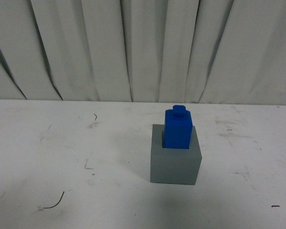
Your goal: Insert blue part into gray base
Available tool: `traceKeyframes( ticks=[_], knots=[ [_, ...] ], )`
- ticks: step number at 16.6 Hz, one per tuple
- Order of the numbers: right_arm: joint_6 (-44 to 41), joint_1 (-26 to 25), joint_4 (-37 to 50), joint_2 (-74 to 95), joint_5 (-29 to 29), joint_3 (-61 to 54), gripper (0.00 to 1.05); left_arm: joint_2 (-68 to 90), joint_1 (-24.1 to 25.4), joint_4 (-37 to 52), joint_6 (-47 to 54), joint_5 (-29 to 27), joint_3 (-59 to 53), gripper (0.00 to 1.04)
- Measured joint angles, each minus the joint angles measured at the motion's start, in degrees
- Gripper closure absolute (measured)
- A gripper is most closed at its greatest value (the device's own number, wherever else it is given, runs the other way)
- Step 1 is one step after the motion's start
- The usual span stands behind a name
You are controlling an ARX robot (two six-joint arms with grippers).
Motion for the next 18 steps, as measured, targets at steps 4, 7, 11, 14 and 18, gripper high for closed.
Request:
traceKeyframes(
  ticks=[4,7,11,14,18],
  knots=[
    [0.0,0.0,0.0,0.0,0.0,0.0,0.4,0.0,0.0,0.0,0.0,0.0,0.0,0.07],
    [0.1,0.0,0.0,0.0,0.0,0.0,0.04,0.0,0.0,0.0,0.0,0.0,0.0,0.07],
    [0.2,0.0,0.0,0.0,0.0,0.0,0.06,0.0,0.0,0.0,0.0,0.0,0.0,0.07],
    [0.2,0.0,0.0,0.0,0.0,0.0,0.06,0.0,0.0,0.0,0.0,0.0,0.0,0.07],
    [0.2,0.0,0.0,0.0,0.0,0.0,0.06,0.0,0.0,0.0,0.0,0.0,0.0,0.07]
  ],
)
